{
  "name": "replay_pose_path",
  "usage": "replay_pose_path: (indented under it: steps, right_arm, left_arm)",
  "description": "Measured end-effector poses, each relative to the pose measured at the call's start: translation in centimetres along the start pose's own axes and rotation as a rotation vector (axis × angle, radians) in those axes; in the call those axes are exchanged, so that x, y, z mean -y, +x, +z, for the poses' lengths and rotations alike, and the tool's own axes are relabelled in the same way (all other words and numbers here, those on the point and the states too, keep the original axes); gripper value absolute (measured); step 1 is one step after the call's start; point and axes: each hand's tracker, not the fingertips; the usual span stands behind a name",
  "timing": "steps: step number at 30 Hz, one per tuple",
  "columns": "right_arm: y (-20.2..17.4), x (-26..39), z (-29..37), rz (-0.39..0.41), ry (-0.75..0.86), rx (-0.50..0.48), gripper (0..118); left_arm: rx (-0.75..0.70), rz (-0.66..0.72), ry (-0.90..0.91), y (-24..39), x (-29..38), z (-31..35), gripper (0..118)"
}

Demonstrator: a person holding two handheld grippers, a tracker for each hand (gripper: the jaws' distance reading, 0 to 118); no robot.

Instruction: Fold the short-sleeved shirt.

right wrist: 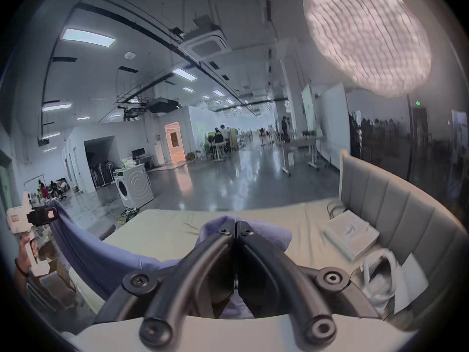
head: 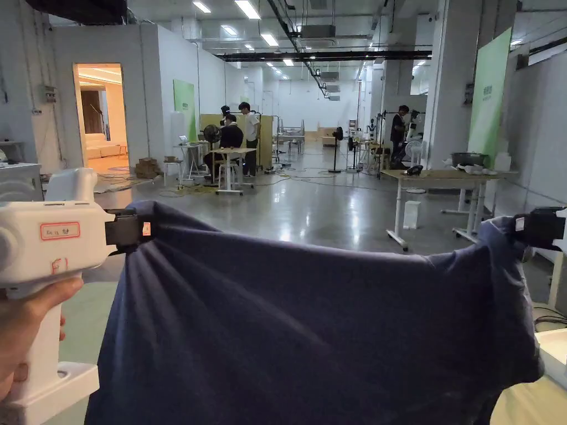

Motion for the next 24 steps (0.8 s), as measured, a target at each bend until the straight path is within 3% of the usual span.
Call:
replay_pose_path:
  steps: [4,17,24]
  right_arm:
    - [-2.3,-4.4,1.7,0.106,0.060,0.062,0]
    - [-4.1,-9.6,1.7,0.137,0.116,0.105,0]
    - [-4.2,-11.6,1.5,0.095,0.160,0.103,0]
  left_arm:
    - [0.005,0.036,0.064,0.1,-3.1,1.8,2]
    - [0.003,0.063,0.143,-0.4,-6.4,2.9,2]
    - [-0.004,0.045,0.154,0.2,-7.6,2.0,2]
